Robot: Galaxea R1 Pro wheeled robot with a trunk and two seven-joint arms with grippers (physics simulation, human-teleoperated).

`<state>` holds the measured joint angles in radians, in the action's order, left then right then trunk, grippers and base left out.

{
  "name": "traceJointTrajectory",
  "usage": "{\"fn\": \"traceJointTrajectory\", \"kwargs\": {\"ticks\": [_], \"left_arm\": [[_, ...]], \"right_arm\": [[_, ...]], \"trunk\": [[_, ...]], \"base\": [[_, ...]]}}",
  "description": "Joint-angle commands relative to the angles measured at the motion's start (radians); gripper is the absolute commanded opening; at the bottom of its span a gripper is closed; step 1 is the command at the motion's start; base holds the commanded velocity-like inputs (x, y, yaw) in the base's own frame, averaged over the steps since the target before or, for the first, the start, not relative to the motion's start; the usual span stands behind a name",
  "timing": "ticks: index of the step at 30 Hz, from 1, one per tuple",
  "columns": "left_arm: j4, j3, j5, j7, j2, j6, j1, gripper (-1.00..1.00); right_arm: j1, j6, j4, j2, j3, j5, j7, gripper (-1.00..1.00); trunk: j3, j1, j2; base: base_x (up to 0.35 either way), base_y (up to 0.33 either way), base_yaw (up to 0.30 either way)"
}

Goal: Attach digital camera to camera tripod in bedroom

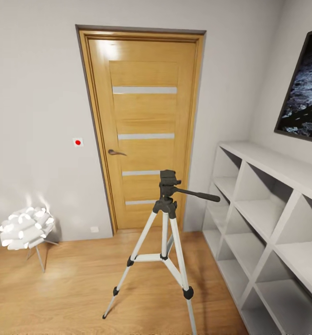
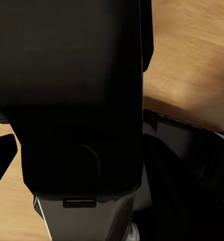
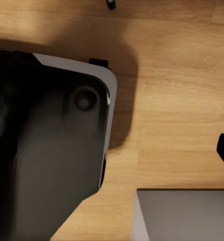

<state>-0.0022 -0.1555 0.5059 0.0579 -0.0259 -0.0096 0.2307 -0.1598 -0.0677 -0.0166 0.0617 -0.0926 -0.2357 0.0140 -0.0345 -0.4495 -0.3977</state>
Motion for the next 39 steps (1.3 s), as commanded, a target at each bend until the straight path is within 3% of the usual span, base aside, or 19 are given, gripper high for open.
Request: {"fn": "traceJointTrajectory", "kwargs": {"ticks": [1, 15, 20, 31, 39], "left_arm": [[0.001, -0.009, 0.008, 0.004, 0.000, -0.001, 0.001, -1.00], [0.001, -0.007, 0.009, 0.003, -0.003, 0.020, 0.001, -1.00], [0.000, -0.007, 0.010, 0.003, -0.003, 0.107, 0.001, -1.00], [-0.001, -0.007, 0.008, 0.003, -0.003, 0.138, 0.001, -1.00], [-0.001, -0.007, 0.007, 0.004, -0.002, 0.134, 0.001, -1.00]], "right_arm": [[-0.001, -0.004, -0.002, 0.001, -0.009, -0.008, 0.001, 1.00], [-0.001, -0.004, -0.002, -0.001, -0.009, -0.007, -0.002, 1.00], [-0.001, -0.001, -0.002, -0.001, -0.017, 0.000, -0.005, 1.00], [-0.001, 0.116, -0.005, -0.002, -0.024, 0.005, -0.006, 1.00], [-0.001, 0.125, -0.005, -0.003, -0.024, 0.005, -0.006, 1.00]], "trunk": [[-0.004, -0.001, -0.002], [-0.027, -0.001, -0.002], [-0.035, -0.001, -0.002], [-0.052, -0.001, -0.002], [-0.065, -0.001, -0.002]], "base": [[0.000, 0.000, 0.000], [0.000, 0.000, 0.000], [0.000, 0.000, 0.000], [0.000, 0.000, 0.000], [0.000, 0.000, 0.000]]}}
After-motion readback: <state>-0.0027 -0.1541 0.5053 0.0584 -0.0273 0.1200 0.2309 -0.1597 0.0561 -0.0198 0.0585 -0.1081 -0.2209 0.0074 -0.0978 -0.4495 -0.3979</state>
